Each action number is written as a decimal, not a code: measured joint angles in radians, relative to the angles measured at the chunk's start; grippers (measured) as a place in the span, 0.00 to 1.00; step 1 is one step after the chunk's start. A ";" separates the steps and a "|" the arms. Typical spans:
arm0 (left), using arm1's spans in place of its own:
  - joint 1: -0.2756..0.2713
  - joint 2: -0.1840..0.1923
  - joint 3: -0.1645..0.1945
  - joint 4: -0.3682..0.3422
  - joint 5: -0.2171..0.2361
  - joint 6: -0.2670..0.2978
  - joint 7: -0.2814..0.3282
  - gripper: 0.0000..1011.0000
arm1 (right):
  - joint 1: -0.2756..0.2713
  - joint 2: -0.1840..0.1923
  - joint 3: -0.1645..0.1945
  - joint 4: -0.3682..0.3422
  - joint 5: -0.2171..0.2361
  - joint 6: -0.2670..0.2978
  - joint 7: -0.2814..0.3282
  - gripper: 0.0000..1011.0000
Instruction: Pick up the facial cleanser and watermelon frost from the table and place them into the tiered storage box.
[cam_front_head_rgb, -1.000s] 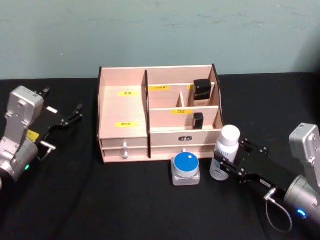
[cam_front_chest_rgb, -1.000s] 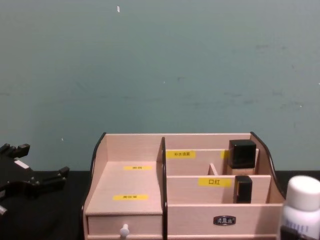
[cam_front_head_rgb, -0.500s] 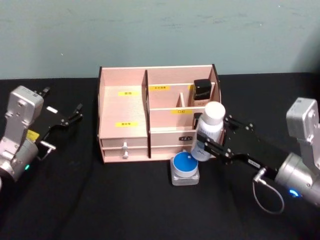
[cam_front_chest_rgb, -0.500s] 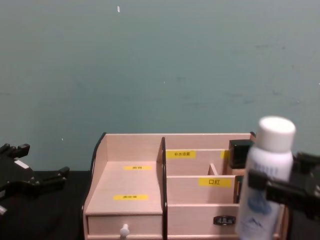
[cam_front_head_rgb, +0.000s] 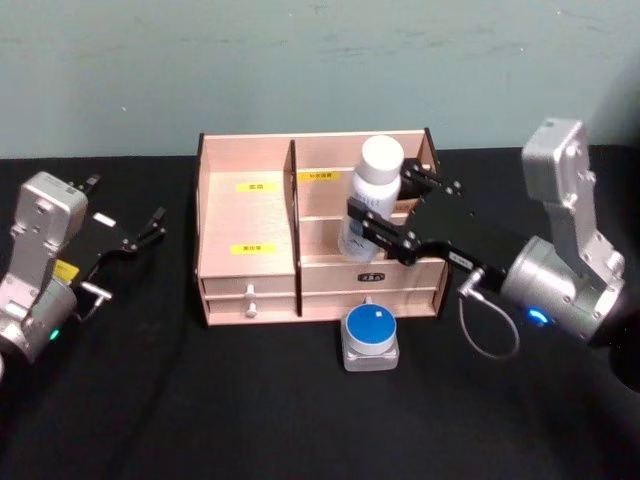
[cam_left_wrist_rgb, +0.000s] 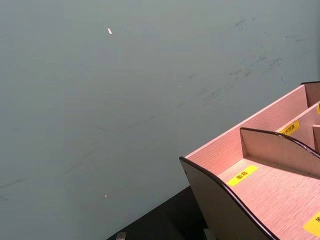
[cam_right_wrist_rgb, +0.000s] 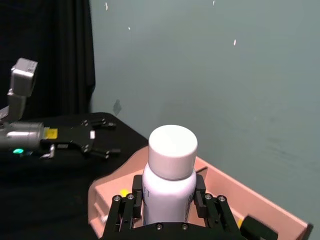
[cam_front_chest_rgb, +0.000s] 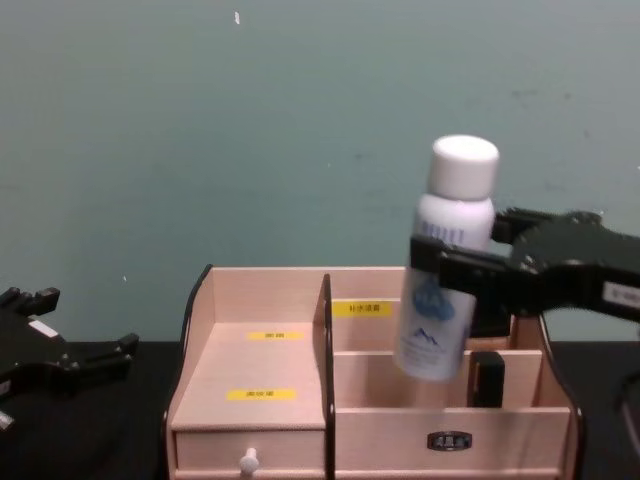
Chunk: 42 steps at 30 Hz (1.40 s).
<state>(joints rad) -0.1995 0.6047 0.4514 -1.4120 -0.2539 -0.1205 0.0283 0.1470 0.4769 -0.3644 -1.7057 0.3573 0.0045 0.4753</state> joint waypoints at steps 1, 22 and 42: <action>0.000 0.000 0.000 0.000 0.000 0.000 0.000 0.99 | 0.020 -0.010 -0.008 0.015 -0.003 0.000 -0.003 0.59; 0.000 0.000 0.000 0.000 0.000 0.000 0.000 0.99 | 0.216 -0.127 -0.059 0.272 -0.048 -0.016 -0.030 0.59; 0.000 0.000 0.000 0.000 0.000 0.000 0.000 0.99 | 0.279 -0.170 -0.082 0.364 -0.084 -0.016 -0.027 0.59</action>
<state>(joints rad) -0.1995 0.6047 0.4514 -1.4120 -0.2539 -0.1205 0.0283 0.4262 0.3072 -0.4464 -1.3417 0.2731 -0.0117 0.4485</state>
